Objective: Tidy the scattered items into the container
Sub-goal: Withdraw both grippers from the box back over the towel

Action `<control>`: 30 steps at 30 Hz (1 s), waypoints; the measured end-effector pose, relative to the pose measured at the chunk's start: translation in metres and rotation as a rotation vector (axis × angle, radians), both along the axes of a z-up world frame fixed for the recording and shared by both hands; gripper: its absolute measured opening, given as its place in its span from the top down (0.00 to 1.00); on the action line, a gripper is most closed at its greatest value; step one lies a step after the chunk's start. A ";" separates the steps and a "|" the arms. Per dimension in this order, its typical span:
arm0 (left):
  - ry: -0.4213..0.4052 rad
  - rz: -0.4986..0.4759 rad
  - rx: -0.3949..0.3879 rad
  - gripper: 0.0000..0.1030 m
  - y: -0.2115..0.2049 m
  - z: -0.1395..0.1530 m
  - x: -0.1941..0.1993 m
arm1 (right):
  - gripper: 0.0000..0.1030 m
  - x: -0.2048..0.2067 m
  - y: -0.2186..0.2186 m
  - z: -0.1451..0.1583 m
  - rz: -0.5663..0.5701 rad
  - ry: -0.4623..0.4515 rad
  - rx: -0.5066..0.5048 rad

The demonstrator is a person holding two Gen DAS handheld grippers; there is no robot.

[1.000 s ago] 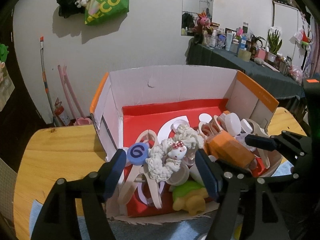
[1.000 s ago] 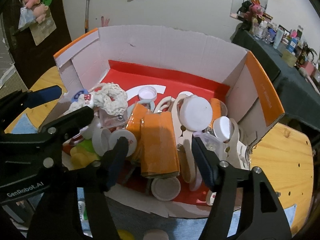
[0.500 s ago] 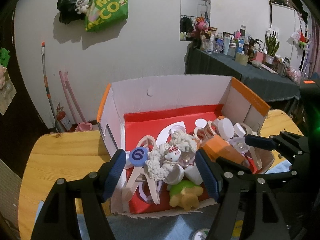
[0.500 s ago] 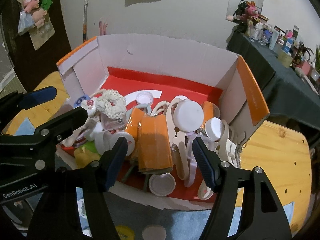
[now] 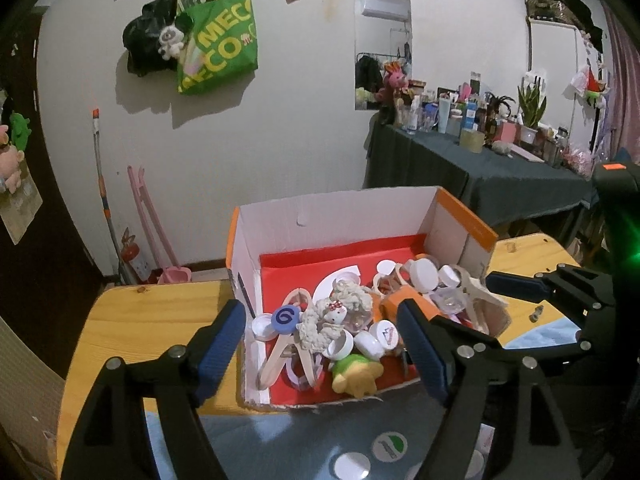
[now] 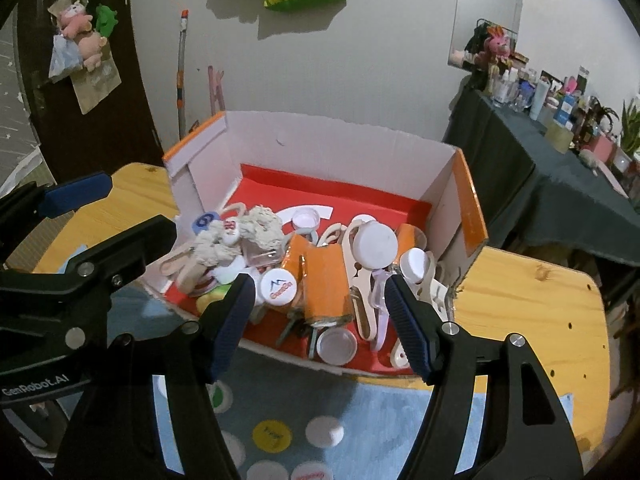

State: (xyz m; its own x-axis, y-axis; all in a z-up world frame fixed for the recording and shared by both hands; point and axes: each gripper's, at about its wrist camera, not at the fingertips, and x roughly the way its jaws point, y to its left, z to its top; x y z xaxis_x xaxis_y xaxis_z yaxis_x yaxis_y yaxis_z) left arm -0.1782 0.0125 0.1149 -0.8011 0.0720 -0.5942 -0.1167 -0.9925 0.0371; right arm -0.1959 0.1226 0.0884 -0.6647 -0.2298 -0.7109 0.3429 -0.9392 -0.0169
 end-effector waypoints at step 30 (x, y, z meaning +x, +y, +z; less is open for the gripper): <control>0.078 -0.037 0.014 0.08 -0.003 0.008 0.139 | 0.24 0.118 0.030 0.006 -0.015 0.056 -0.022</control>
